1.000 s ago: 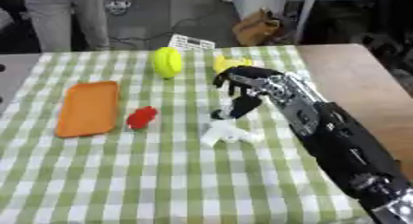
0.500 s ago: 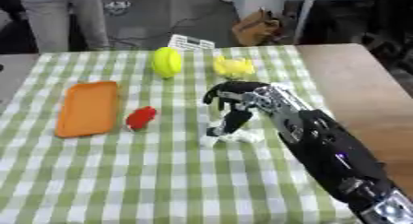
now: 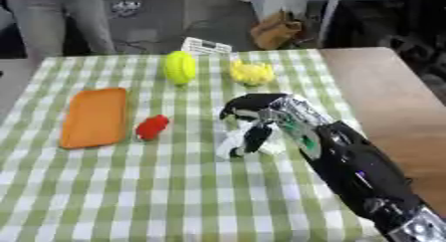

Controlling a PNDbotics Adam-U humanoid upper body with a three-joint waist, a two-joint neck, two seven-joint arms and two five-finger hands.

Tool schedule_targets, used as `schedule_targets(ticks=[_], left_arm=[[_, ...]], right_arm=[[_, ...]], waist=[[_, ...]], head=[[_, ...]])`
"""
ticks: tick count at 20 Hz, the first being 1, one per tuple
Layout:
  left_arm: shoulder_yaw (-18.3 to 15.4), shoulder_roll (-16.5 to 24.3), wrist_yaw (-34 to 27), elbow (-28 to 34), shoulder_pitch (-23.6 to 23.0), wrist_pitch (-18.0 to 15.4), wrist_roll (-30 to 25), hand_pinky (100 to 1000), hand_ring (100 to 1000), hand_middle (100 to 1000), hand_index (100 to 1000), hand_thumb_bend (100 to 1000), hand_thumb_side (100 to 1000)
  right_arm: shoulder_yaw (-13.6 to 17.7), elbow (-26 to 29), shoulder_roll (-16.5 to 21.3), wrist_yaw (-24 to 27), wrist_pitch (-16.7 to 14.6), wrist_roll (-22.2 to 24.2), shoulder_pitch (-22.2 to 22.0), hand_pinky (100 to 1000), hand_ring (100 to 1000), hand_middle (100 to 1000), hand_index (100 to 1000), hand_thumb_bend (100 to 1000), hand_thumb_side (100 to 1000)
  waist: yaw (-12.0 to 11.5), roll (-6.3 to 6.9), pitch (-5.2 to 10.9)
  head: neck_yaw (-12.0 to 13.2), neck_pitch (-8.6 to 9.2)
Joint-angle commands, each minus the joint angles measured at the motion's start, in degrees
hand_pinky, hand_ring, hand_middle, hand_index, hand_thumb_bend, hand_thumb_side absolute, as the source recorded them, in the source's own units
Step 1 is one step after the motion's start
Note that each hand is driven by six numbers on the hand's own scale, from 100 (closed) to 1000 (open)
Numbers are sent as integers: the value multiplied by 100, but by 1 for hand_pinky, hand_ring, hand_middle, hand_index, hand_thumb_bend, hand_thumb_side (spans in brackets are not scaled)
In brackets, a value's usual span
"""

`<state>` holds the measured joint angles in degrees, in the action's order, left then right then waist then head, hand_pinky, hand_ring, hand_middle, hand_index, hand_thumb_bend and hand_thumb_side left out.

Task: Pick up objects on the table and place them in the box.

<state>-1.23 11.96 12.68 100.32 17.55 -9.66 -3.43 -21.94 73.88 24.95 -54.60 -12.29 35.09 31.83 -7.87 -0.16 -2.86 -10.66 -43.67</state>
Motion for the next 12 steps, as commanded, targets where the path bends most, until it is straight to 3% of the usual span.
schedule_targets(ticks=[1, 4, 12], left_arm=[[13, 23, -14, 70, 82, -1, -15, 336, 686, 830, 798, 118, 1000], [14, 22, -15, 71, 82, -2, -15, 335, 686, 830, 798, 118, 1000], [15, 21, -13, 70, 83, -3, -15, 335, 686, 831, 799, 118, 1000]], right_arm=[[53, -43, 40, -217, -117, -53, 79, 718, 838, 874, 924, 552, 342], [76, -185, 46, -356, -160, -39, 73, 755, 869, 878, 927, 553, 345], [116, -404, -37, -500, -235, -98, 108, 748, 859, 875, 927, 551, 342]], waist=[[-7, 45, 139], [-8, 45, 141], [-5, 51, 136]], head=[[-14, 74], [-20, 80], [-25, 84]])
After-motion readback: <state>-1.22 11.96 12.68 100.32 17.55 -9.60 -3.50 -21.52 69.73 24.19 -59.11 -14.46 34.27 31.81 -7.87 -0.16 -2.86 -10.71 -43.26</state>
